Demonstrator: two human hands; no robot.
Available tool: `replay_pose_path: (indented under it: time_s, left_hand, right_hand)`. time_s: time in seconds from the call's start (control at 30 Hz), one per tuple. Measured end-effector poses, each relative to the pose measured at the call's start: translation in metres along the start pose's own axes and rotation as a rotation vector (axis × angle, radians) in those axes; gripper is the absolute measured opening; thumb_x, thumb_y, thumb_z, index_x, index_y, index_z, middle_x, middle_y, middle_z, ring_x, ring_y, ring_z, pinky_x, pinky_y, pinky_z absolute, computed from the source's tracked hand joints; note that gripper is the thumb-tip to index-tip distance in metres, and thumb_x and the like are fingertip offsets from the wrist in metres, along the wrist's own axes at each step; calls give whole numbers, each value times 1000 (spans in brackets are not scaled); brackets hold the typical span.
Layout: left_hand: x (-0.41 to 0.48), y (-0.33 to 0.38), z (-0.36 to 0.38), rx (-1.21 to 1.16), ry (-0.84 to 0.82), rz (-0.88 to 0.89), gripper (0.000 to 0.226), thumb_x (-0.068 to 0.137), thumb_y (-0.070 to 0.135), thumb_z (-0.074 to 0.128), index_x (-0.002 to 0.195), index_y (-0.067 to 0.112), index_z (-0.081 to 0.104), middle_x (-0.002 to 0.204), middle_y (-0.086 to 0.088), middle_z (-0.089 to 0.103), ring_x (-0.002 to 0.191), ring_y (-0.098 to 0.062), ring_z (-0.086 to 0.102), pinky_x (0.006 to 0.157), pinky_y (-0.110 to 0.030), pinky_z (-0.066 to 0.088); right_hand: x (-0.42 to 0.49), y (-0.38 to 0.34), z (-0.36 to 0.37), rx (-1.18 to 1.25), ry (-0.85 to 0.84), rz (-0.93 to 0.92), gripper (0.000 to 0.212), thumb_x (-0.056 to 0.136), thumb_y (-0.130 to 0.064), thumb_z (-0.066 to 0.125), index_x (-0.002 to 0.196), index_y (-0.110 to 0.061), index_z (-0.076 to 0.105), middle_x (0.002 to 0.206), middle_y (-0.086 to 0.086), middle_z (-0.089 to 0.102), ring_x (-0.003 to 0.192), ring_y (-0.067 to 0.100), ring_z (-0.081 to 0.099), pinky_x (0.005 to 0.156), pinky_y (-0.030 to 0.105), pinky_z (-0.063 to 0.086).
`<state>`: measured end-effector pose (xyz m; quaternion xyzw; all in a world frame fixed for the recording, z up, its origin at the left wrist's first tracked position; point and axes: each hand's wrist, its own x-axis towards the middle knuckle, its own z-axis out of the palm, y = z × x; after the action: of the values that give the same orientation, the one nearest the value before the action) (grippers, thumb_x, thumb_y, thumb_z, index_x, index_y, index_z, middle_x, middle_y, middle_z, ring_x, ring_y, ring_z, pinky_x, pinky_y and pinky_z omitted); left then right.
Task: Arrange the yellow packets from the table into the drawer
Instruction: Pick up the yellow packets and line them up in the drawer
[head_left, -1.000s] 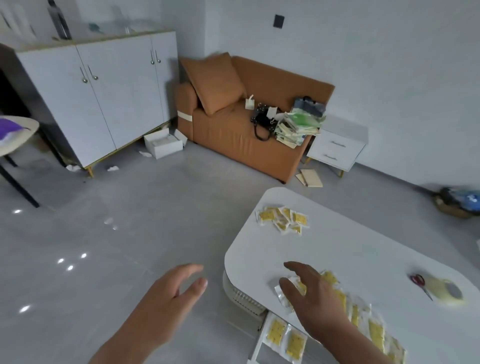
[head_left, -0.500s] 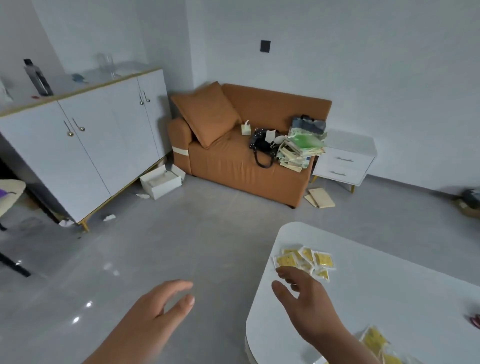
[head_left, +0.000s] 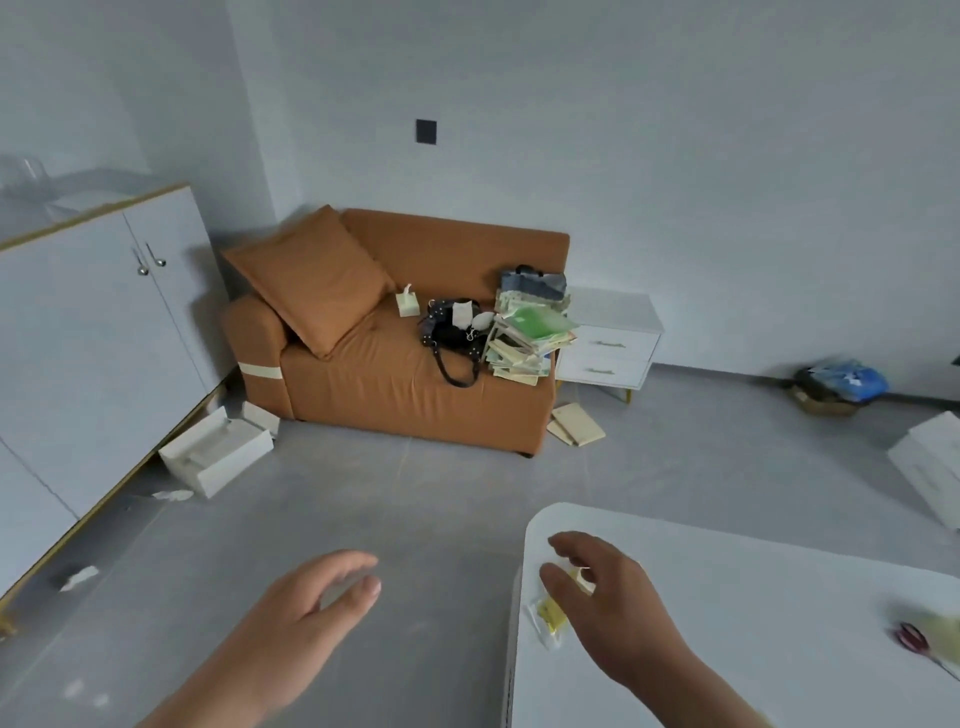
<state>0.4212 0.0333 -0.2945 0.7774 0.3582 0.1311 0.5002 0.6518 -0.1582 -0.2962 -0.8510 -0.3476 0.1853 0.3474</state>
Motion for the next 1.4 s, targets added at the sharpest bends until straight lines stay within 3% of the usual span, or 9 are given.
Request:
replay_pose_path:
  time_s: [0.13, 0.3, 0.4, 0.47, 0.7, 0.87, 1.13, 1.27, 1.4]
  left_hand:
    - [74, 2, -37, 0, -110, 74, 48, 54, 82, 51, 101, 69, 52, 110, 28, 64, 112, 8, 55, 100, -24, 42]
    - [162, 5, -77, 12, -283, 112, 33, 60, 73, 59, 93, 69, 58, 97, 42, 63, 102, 16, 55, 84, -6, 38]
    - [212, 11, -72, 41, -393, 183, 65, 47, 87, 58, 96, 46, 71, 98, 34, 68, 99, 18, 58, 89, -10, 42]
    - [241, 20, -58, 71, -501, 205, 59, 55, 78, 54, 100, 41, 65, 104, 22, 69, 104, 12, 59, 92, -17, 43]
    - [336, 59, 22, 182, -740, 269, 21, 87, 56, 57, 105, 45, 58, 114, 24, 60, 113, 7, 52, 98, -25, 41]
    - [408, 80, 84, 283, -834, 273, 14, 91, 41, 60, 102, 49, 56, 117, 22, 60, 117, 0, 53, 107, -36, 41]
    - [494, 149, 170, 395, -938, 392, 17, 91, 36, 63, 100, 49, 55, 116, 19, 61, 117, -1, 53, 103, -30, 42]
    - [507, 177, 219, 496, -1085, 470, 21, 78, 62, 57, 98, 54, 56, 116, 27, 60, 116, 3, 54, 106, -34, 42]
    - [513, 193, 280, 597, -1262, 543, 16, 90, 43, 61, 100, 50, 51, 115, 20, 60, 115, -1, 54, 97, -22, 42]
  right_hand:
    - [34, -19, 20, -2, 105, 78, 33, 90, -39, 61, 122, -29, 62, 115, -20, 62, 110, 0, 56, 98, 23, 45]
    - [66, -52, 38, 21, 244, 244, 32, 90, -39, 61, 120, -30, 63, 114, -20, 62, 109, 2, 57, 97, 24, 45]
    - [81, -60, 38, 21, 328, 326, 33, 89, -38, 63, 121, -30, 63, 113, -18, 63, 107, 2, 57, 96, 23, 45]
    - [87, -59, 36, 39, 388, 392, 33, 88, -37, 64, 120, -28, 64, 111, -17, 64, 105, 3, 58, 95, 24, 46]
    - [111, -17, 16, 50, 539, 579, 31, 88, -36, 64, 118, -27, 65, 108, -16, 66, 102, 2, 59, 94, 25, 48]
    - [157, 37, -3, 83, 574, 711, 25, 87, -35, 65, 112, -28, 67, 102, -17, 67, 100, 4, 60, 92, 29, 49]
    - [218, 88, -54, 130, 583, 837, 34, 89, -43, 59, 121, -33, 61, 113, -20, 62, 107, 1, 55, 96, 26, 46]
    - [214, 100, -71, 138, 661, 922, 38, 89, -46, 57, 125, -34, 59, 117, -21, 61, 110, 0, 54, 98, 23, 45]
    - [202, 114, -71, 194, 728, 1045, 41, 90, -48, 55, 127, -33, 57, 120, -20, 60, 111, 0, 53, 99, 22, 43]
